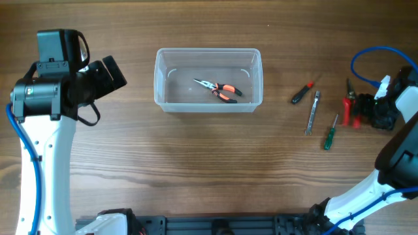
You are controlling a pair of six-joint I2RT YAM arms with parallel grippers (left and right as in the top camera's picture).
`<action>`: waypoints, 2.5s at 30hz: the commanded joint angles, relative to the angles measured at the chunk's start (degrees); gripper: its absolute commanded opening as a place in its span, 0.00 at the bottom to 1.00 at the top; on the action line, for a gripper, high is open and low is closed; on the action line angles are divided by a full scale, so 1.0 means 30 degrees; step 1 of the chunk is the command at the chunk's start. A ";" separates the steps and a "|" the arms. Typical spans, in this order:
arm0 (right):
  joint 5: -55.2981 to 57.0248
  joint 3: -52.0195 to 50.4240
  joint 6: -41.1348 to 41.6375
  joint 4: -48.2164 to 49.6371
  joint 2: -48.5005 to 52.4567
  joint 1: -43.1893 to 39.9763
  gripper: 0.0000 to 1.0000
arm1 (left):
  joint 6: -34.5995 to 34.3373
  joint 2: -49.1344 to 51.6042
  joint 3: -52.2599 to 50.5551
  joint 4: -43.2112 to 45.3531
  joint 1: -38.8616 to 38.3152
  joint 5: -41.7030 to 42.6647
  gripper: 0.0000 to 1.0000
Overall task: Pack container
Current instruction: 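Move the right gripper to the red-handled snips and grasp them, then carry the red snips with the right gripper into the container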
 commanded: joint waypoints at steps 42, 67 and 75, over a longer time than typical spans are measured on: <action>-0.4568 0.7628 -1.4477 -0.0823 -0.0736 1.9409 0.04 | -0.0044 0.0029 -0.0015 -0.0342 0.0109 0.0160 1.00; 0.4277 0.8000 0.6535 -0.0583 -0.7570 1.7121 0.83 | -0.0044 0.0029 -0.0015 -0.0335 0.0109 0.0160 1.00; 0.2339 0.7941 1.5686 -0.6900 -0.5246 1.1781 1.00 | -0.0044 0.0029 -0.0015 -0.0335 0.0109 0.0160 1.00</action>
